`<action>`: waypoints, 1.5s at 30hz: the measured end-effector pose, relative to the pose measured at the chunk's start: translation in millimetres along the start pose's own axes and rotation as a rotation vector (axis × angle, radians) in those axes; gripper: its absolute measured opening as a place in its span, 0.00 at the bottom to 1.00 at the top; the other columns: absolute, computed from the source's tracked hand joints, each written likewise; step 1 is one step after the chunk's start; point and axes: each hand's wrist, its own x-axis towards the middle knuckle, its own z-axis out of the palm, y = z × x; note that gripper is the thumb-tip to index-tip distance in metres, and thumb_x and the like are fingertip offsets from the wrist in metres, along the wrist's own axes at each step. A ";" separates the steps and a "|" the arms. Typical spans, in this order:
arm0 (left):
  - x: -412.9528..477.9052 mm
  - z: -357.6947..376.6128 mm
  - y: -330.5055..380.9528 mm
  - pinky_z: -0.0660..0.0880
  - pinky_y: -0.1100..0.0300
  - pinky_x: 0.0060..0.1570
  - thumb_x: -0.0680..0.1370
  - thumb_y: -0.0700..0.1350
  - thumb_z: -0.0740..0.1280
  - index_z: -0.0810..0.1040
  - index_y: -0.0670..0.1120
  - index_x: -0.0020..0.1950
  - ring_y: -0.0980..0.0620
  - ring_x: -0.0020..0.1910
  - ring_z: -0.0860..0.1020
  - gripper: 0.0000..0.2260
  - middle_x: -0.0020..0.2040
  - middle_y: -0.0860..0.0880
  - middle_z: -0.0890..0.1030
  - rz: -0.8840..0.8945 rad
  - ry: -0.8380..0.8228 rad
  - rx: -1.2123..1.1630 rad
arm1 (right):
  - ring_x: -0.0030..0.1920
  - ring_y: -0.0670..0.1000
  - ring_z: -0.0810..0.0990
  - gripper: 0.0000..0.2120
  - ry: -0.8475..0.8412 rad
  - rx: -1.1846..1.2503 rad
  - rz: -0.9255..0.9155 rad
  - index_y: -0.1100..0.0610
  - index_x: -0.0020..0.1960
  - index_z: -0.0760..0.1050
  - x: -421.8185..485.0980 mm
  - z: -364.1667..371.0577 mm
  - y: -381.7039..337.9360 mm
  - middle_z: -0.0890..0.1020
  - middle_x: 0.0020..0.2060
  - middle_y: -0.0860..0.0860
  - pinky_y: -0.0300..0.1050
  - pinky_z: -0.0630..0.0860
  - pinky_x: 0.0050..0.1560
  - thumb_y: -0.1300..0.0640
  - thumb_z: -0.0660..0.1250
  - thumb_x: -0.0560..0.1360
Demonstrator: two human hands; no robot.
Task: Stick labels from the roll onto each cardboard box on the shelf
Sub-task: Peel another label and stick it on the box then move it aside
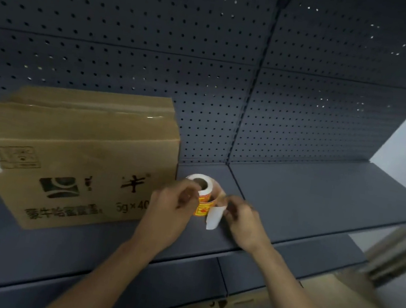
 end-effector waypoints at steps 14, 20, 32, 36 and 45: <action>25.3 56.2 -12.4 0.72 0.65 0.43 0.78 0.46 0.69 0.76 0.51 0.58 0.56 0.46 0.78 0.09 0.46 0.54 0.79 -0.148 -0.248 0.071 | 0.50 0.38 0.73 0.07 -0.052 0.100 -0.202 0.51 0.52 0.80 3.0 -29.3 -12.1 0.72 0.50 0.47 0.23 0.65 0.52 0.61 0.66 0.79; 32.5 55.8 -16.4 0.75 0.65 0.33 0.79 0.39 0.67 0.80 0.42 0.49 0.57 0.37 0.80 0.02 0.42 0.46 0.83 -0.320 -0.228 -0.262 | 0.50 0.46 0.79 0.11 0.067 0.290 -0.160 0.50 0.54 0.78 6.8 -32.0 -10.5 0.80 0.48 0.49 0.30 0.73 0.51 0.60 0.73 0.75; 29.7 53.5 -22.3 0.76 0.63 0.37 0.80 0.39 0.67 0.81 0.40 0.51 0.57 0.37 0.80 0.04 0.39 0.51 0.83 -0.311 -0.205 -0.416 | 0.50 0.39 0.82 0.09 0.025 0.270 -0.250 0.54 0.56 0.84 6.7 -32.1 -13.4 0.85 0.47 0.44 0.36 0.77 0.54 0.59 0.70 0.77; 29.8 52.4 -21.6 0.75 0.65 0.36 0.80 0.39 0.67 0.81 0.43 0.51 0.59 0.37 0.79 0.04 0.40 0.50 0.83 -0.267 -0.203 -0.336 | 0.50 0.38 0.82 0.11 0.024 0.247 -0.245 0.52 0.56 0.84 5.8 -33.3 -13.8 0.86 0.47 0.42 0.38 0.78 0.55 0.60 0.69 0.76; 24.9 53.2 -20.0 0.72 0.70 0.34 0.78 0.38 0.68 0.82 0.45 0.47 0.62 0.36 0.80 0.04 0.38 0.53 0.83 -0.240 -0.198 -0.254 | 0.42 0.45 0.82 0.05 0.109 0.179 -0.191 0.50 0.42 0.83 0.6 -36.5 -8.8 0.84 0.38 0.44 0.44 0.78 0.46 0.58 0.70 0.74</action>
